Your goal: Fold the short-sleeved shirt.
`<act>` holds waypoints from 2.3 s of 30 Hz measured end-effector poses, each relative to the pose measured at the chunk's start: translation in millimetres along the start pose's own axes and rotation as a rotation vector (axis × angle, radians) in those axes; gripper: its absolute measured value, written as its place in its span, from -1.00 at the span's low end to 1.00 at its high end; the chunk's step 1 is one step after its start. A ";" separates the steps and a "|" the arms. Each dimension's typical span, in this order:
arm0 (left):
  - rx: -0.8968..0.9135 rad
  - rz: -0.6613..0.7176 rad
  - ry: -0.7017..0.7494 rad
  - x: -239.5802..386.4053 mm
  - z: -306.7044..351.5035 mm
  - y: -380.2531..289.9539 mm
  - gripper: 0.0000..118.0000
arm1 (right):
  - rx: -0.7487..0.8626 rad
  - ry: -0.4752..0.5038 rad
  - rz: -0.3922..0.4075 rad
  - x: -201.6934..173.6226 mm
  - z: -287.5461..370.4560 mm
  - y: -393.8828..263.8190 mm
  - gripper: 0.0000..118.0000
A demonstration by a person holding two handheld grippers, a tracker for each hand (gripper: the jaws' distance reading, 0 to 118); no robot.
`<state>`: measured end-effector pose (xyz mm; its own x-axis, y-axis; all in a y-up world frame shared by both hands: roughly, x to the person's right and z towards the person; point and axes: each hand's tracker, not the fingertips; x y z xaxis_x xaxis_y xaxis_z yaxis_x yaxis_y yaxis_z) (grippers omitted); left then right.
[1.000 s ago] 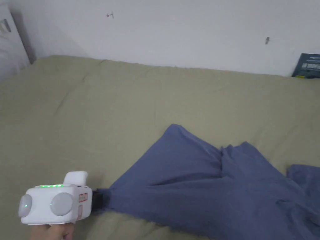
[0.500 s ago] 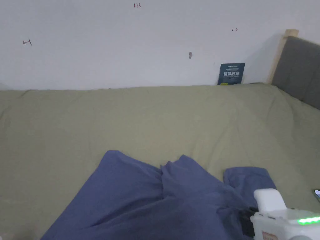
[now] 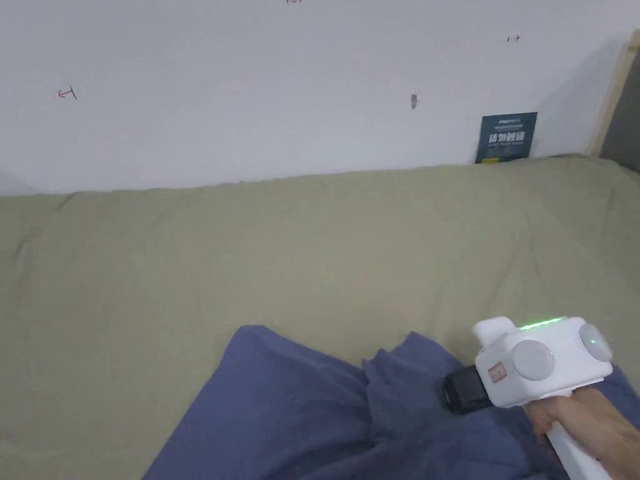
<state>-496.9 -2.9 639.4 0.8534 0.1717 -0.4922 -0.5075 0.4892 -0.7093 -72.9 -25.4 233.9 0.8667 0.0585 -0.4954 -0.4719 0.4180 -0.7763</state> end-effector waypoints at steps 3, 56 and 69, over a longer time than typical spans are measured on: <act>0.001 -0.008 0.001 -6.6 -4.5 0.4 -0.90 | 0.032 -0.016 0.000 -6.2 -0.1 -11.3 0.30; 0.667 -0.122 0.098 118.4 302.7 221.9 -0.97 | 0.840 -0.137 -0.019 36.4 499.5 42.7 -0.98; 0.698 -0.072 0.218 149.5 252.9 346.6 -0.97 | 0.841 -0.240 -0.010 57.3 479.1 206.9 -0.98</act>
<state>-515.2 408.5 447.5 0.8021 -0.0198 -0.5968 -0.1947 0.9362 -0.2927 -43.4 498.8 231.6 0.9254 0.2009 -0.3214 -0.2704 0.9441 -0.1885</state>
